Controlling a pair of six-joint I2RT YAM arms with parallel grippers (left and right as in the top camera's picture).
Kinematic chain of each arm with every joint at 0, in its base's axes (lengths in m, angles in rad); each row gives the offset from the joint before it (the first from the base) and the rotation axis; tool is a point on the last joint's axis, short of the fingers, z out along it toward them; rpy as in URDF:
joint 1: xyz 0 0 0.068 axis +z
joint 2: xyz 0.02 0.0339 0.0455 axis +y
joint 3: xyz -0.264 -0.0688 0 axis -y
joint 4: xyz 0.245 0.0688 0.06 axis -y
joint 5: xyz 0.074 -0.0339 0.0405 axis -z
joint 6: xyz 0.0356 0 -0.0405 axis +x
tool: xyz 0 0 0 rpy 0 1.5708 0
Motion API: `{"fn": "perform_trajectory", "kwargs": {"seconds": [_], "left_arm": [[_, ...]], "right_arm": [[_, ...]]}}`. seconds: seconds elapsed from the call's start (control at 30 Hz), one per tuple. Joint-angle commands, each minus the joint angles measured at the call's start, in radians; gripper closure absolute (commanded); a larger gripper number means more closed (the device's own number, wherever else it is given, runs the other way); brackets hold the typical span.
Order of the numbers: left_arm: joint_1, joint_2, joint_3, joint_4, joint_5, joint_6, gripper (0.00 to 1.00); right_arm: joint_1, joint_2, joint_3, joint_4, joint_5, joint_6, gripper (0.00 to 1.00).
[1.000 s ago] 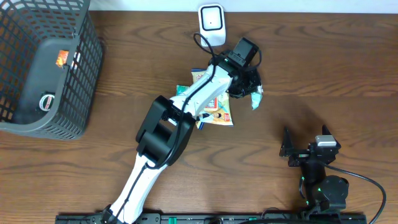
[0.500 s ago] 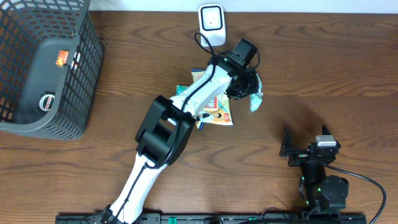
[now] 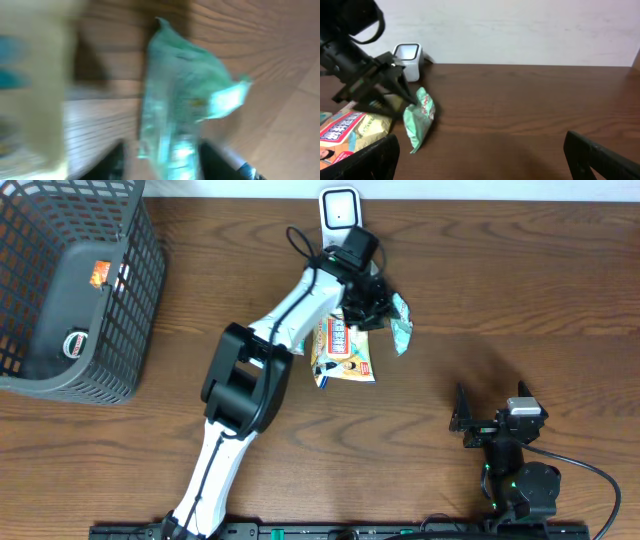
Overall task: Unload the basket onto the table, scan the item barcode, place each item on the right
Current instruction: 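Drop the light-green item on the table right of the wipes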
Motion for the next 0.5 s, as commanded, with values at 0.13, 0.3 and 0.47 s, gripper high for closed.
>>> {"fn": "perform_trajectory", "kwargs": {"seconds": [0.13,0.3,0.47], "left_arm": [[0.061,-0.009,0.005,-0.077,0.035,0.075,0.28],[0.079,-0.013,0.005,-0.131,0.003,0.125,0.28],[0.073,-0.08,0.016,-0.126,0.045,0.2,0.31]], "right_arm": [[-0.001,-0.006,-0.002,-0.005,0.001,-0.008,0.01],[-0.001,-0.006,-0.002,-0.005,0.001,-0.008,0.01],[-0.001,-0.006,-0.002,-0.005,0.001,-0.008,0.01]]}}
